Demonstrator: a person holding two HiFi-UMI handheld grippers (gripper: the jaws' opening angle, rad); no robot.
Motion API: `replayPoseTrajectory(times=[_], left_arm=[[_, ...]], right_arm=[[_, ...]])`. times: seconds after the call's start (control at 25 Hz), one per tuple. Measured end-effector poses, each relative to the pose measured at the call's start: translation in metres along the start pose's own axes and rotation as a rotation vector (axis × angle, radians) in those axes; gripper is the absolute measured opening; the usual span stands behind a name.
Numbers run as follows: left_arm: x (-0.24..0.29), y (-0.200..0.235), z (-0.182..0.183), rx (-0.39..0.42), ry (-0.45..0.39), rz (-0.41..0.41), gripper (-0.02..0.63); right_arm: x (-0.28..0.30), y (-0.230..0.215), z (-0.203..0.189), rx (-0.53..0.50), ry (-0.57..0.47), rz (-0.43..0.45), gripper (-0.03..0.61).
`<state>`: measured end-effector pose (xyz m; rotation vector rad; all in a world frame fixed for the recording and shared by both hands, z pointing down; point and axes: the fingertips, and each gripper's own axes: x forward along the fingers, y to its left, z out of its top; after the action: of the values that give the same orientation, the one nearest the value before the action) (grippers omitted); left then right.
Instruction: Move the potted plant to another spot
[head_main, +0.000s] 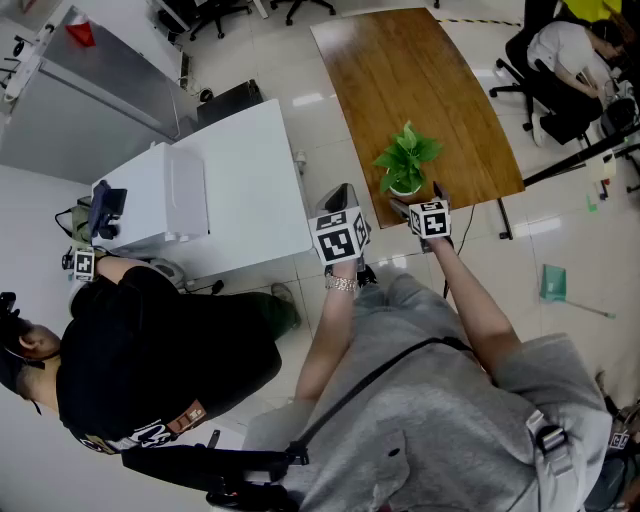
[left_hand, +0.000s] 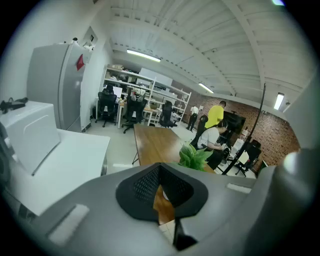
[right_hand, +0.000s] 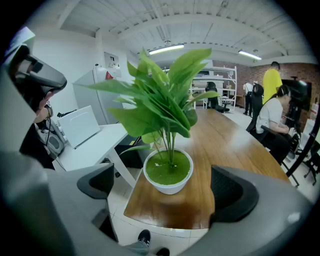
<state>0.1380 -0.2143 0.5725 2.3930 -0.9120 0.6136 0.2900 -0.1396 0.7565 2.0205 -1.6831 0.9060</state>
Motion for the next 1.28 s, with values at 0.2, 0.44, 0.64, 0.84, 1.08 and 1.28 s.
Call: replayPoseTrajectory(times=[0.2, 0.44, 0.64, 0.84, 1.08, 1.28], left_arm=[[0.025, 0.008, 0.002, -0.002, 0.048, 0.011, 0.016], [0.034, 0.026, 0.016, -0.016, 0.051, 0.072, 0.016], [0.033, 0.04, 0.014, -0.037, 0.053, 0.128, 0.015], [0.031, 0.052, 0.011, -0.073, 0.044, 0.164, 0.015], [0.012, 0.072, 0.008, -0.116, -0.001, 0.212, 0.015], [-0.028, 0.109, -0.009, -0.205, -0.039, 0.343, 0.015]], right_arm=[[0.04, -0.017, -0.012, -0.056, 0.062, 0.015, 0.584], [0.081, -0.019, -0.034, -0.082, 0.18, 0.058, 0.584], [0.099, -0.025, -0.024, -0.136, 0.16, 0.063, 0.584], [0.115, -0.017, -0.019, -0.207, 0.074, 0.151, 0.565], [0.106, 0.032, 0.007, -0.292, 0.118, 0.25, 0.56], [0.124, 0.131, 0.039, -0.43, 0.083, 0.417, 0.56]])
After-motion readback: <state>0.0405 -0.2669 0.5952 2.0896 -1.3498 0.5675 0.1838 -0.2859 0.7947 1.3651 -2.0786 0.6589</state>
